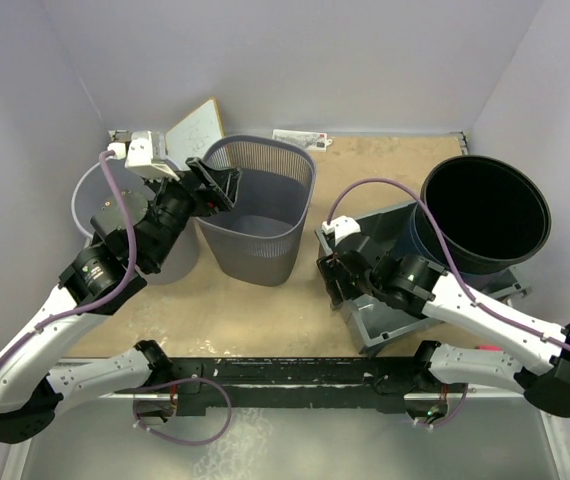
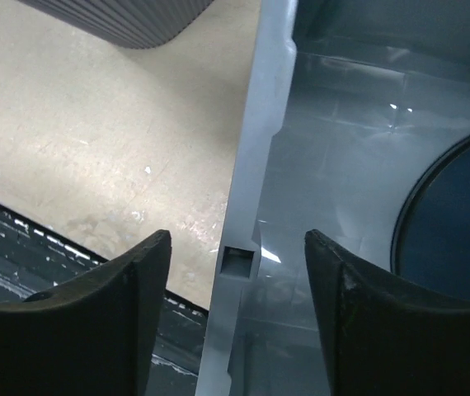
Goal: Turn the large container upside down
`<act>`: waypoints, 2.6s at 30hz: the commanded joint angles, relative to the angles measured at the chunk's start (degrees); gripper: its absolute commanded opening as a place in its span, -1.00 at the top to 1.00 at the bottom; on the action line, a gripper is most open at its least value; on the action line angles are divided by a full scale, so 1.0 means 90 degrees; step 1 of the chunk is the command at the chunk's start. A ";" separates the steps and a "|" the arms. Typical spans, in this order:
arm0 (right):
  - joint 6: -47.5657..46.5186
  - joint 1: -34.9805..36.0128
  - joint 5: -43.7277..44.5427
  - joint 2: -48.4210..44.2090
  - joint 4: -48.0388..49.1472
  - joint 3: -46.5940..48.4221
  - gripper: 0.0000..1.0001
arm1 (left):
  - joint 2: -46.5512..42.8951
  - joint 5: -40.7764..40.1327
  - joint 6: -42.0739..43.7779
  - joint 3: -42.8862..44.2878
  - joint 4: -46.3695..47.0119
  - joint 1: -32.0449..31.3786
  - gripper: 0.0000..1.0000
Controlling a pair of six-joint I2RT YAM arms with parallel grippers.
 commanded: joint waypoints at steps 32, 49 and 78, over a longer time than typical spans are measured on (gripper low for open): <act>-0.5550 0.0024 -0.1516 -0.0951 0.1754 -0.1572 0.54 | -0.0179 -0.0198 0.0062 -0.0192 0.0046 -0.0005 -0.56; -0.6591 0.0014 -0.0396 -0.1988 0.1235 -0.1988 0.47 | -0.0009 -0.0239 0.0124 -0.0205 0.0116 -0.0005 -0.57; 0.1031 0.0014 0.1473 -0.1212 -0.2385 0.1368 -0.74 | 0.0042 -0.0166 0.0080 -0.0179 0.0131 -0.0005 -0.57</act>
